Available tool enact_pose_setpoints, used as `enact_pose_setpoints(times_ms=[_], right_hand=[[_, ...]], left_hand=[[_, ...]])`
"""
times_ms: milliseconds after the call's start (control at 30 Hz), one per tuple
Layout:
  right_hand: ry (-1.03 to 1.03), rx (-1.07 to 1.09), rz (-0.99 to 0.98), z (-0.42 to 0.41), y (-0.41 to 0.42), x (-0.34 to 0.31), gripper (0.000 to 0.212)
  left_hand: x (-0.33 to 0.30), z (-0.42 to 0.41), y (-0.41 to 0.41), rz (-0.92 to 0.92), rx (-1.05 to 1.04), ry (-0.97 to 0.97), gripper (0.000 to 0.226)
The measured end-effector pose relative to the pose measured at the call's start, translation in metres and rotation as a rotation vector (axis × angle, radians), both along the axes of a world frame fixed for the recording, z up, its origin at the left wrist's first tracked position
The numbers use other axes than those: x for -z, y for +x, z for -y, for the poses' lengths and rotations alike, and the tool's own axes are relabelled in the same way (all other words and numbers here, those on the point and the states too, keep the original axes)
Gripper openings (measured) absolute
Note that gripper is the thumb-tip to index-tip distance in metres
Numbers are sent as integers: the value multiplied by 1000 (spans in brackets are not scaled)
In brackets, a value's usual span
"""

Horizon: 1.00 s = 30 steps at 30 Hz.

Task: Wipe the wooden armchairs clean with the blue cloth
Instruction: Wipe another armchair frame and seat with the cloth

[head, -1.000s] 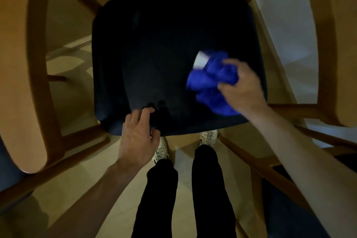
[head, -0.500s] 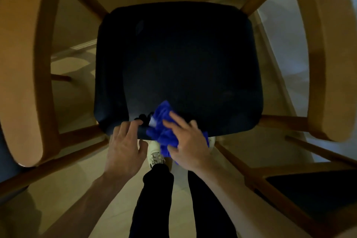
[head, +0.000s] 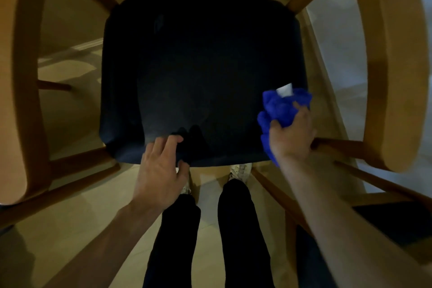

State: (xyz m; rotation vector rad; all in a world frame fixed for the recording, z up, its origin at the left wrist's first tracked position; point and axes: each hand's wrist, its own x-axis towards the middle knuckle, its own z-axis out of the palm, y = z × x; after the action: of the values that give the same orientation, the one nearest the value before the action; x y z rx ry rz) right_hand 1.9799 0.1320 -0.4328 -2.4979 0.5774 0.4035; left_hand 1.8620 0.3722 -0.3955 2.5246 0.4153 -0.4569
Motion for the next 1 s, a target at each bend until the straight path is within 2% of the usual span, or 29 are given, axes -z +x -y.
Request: enact_pose_setpoints(times_ms=[133,233,333,433,467,533,600,667,767,833,900,1000], right_hand=[[67,-267,-74,-30,-81,-7,70],[204,-292,-128,-35,-108,-17,65],[257,-170,-42,-22,-87,-30,64],[52,-26,119,4,-40,-31,73],[-36,16,116,10,-28,-29,75],[-167,61,-23,10,-24,-22,75],[-112,103,-145,-5,-47,-16,72],[35,133,-199,-21,-78,-16,70],[297,99,-238,-27,-109,-22,63],[454,139,-195,-16,-111,-28,59],[436,276,-88,1,-102,-27,57],[267,589,11,24,-80,-19,64]], left_hand=[[-2,12,-1,-18,67,-57,46],[-2,18,1,-19,182,-102,48],[-2,13,6,-22,243,-107,47],[-1,11,18,-28,250,-99,45],[-1,11,23,-38,242,-87,44],[-2,12,30,-56,240,-72,43],[-7,15,36,-41,245,-66,42],[-13,20,40,-23,260,-70,41],[-18,34,41,-22,347,-83,42],[-17,42,39,-15,438,-92,42],[-15,47,36,-16,453,-96,42],[-12,54,33,-16,406,-103,40]])
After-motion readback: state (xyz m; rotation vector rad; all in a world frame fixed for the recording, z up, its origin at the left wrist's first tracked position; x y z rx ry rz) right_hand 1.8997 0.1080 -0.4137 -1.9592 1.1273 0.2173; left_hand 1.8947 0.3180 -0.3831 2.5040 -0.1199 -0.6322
